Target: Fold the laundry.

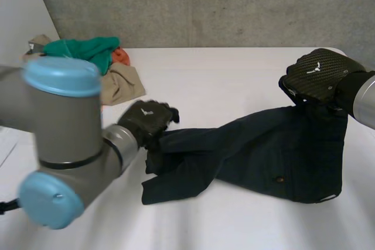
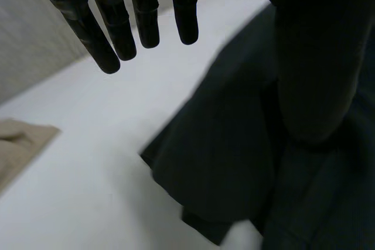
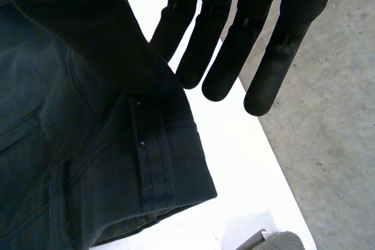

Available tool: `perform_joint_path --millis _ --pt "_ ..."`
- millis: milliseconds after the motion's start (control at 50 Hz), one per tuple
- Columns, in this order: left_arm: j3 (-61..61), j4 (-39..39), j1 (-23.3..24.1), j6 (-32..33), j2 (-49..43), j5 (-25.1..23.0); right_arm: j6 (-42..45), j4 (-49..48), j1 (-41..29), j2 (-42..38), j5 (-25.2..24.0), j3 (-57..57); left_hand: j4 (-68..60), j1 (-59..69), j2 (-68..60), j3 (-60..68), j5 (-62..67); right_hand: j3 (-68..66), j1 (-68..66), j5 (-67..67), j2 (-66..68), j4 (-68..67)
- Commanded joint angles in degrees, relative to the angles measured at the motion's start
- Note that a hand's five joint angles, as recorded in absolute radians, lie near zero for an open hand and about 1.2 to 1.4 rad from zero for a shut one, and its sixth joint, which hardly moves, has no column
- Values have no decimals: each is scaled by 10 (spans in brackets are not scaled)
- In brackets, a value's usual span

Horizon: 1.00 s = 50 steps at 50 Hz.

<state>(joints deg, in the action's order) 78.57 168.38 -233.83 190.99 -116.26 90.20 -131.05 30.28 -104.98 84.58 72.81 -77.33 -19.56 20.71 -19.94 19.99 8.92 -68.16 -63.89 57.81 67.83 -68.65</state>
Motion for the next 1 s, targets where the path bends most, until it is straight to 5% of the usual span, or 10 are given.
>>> perform_joint_path --millis 20,240,540,620,700,820,1000 --pt "-44 -19 18 -20 -75 -20 -10 -20 0 -11 -1 -4 -88 76 -84 84 94 -118 -161 122 122 -113" --pt "-14 -101 21 -65 -42 -11 -7 -51 2 -52 14 0 -162 151 -158 158 169 -118 -161 122 122 -113" --pt "36 4 57 -48 -69 46 -9 -56 10 -61 15 2 -43 31 -39 38 49 -118 -161 122 122 -113" --pt "33 15 62 -31 -71 62 -10 -62 11 -64 15 1 -251 239 -247 246 257 -118 -161 122 122 -113" --pt "21 57 57 -2 -69 91 -16 -76 10 -75 15 3 -604 592 -600 599 610 -118 -161 122 122 -113" --pt "-47 166 20 73 -68 112 -35 -121 5 -112 26 31 -604 593 -601 600 611 -118 -161 122 122 -113" --pt "-262 272 -26 116 -83 50 -144 -310 -6 -173 86 166 -604 593 -601 600 611 -118 -161 122 122 -113"
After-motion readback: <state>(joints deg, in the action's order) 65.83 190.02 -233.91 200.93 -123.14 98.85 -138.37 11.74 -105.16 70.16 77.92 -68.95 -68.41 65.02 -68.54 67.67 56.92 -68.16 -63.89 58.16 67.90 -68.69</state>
